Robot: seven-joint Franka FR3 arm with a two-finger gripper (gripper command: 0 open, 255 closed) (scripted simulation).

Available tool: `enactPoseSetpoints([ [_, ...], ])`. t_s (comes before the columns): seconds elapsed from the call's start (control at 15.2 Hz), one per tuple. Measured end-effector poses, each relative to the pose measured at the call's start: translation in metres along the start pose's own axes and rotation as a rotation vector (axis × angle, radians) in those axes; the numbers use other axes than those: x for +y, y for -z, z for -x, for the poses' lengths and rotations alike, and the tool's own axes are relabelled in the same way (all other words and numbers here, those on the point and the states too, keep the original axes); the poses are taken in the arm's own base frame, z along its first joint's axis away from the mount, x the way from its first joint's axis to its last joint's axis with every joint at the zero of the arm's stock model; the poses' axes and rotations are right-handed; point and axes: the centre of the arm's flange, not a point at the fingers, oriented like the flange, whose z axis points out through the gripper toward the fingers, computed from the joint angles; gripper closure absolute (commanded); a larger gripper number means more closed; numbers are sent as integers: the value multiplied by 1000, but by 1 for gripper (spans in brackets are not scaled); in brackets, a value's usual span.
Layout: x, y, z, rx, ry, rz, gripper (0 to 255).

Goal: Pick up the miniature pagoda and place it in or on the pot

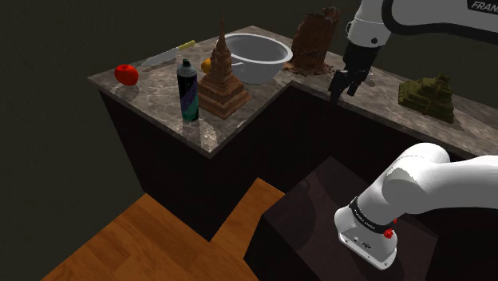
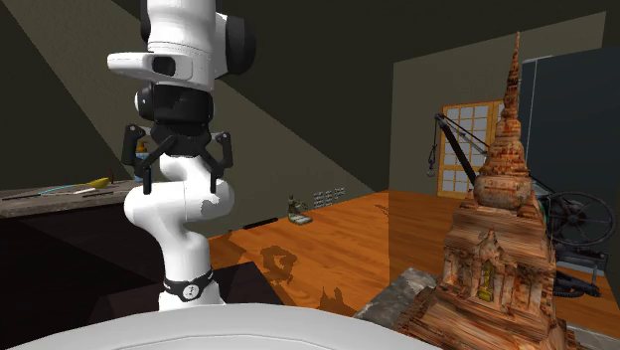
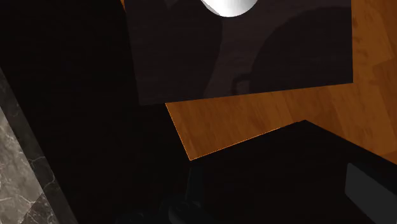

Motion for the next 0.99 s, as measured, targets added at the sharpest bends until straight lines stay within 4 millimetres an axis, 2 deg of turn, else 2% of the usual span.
enactPoseSetpoints([
  [0.2, -4, -4, -6, 34, 8, -11, 0],
  [0.33, -13, -10, -18, 86, 19, -27, 0],
  [0.99, -59, -12, -92, 381, 81, -120, 0],
])
